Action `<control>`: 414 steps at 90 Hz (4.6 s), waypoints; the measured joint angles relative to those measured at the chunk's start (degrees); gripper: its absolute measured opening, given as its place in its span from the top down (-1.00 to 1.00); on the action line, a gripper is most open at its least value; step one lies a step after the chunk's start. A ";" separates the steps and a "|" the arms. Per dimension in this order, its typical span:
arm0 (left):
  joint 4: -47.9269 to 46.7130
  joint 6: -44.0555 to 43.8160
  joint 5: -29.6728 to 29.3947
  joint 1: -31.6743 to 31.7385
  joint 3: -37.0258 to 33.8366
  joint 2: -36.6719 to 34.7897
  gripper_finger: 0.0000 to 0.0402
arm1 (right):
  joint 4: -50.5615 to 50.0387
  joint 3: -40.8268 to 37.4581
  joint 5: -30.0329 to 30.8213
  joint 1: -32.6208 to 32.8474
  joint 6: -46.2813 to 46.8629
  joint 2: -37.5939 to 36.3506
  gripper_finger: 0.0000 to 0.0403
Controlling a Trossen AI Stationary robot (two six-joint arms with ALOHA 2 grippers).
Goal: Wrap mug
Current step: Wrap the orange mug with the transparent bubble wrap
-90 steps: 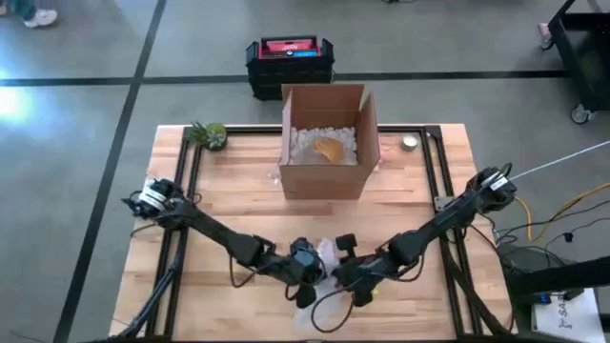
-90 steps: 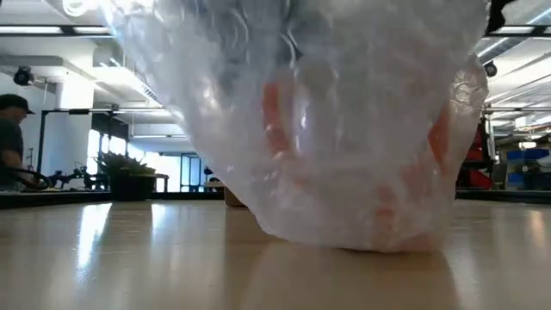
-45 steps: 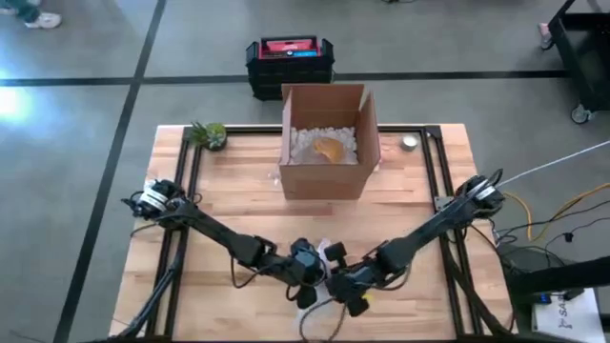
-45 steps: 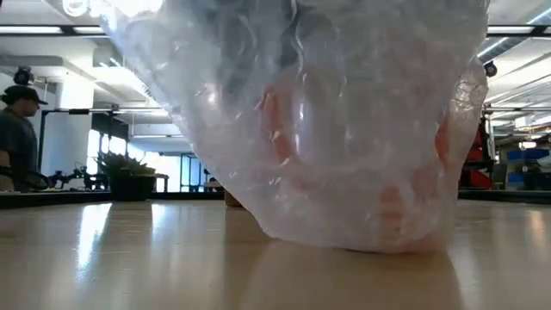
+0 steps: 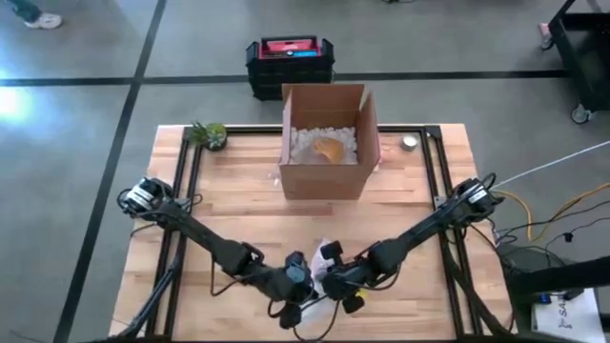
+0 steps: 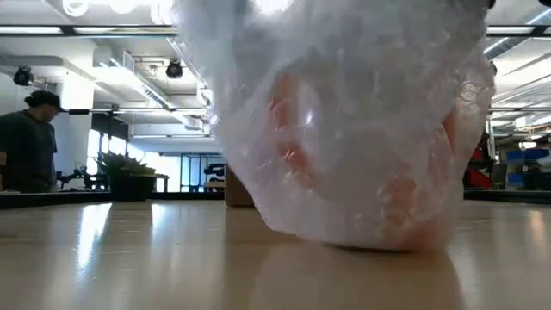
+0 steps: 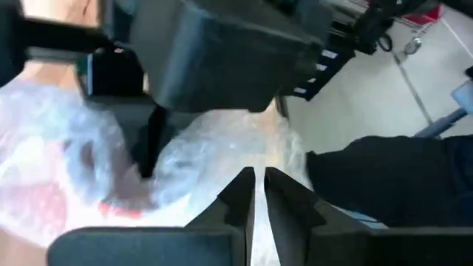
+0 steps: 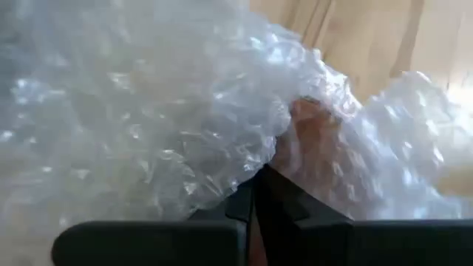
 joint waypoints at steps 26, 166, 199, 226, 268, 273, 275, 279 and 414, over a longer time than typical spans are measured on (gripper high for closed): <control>0.65 0.11 1.87 4.57 -0.08 5.80 0.90 | -3.94 1.88 -0.08 0.31 0.90 -1.41 1.00; -3.48 0.00 -2.99 3.91 2.34 4.62 0.90 | -2.28 -0.34 2.56 0.69 0.51 0.63 1.00; -1.66 -0.86 -2.57 4.61 2.43 8.17 0.90 | -13.20 4.61 2.10 1.42 1.02 -6.53 1.00; -1.23 -0.97 -2.89 4.63 2.28 8.05 0.90 | -6.22 3.92 -4.45 3.05 2.03 -7.21 1.00; -2.47 -1.40 -1.28 3.23 1.97 2.42 0.90 | -7.31 3.62 -2.40 0.39 2.62 2.45 1.00; -4.32 -1.47 -1.29 2.55 2.06 0.86 0.90 | -7.43 3.52 -2.43 0.37 2.56 2.17 1.00; -5.37 -1.68 -1.32 2.30 2.08 0.35 0.90 | -7.43 3.50 -2.43 0.37 2.54 1.98 1.00; -7.87 -2.57 -2.05 1.70 2.08 -0.45 0.90 | -7.57 3.45 -2.44 0.37 2.43 1.70 1.00; 6.96 0.32 -5.95 3.34 -1.59 7.96 0.90 | -10.56 6.36 1.31 0.17 0.81 -5.18 1.00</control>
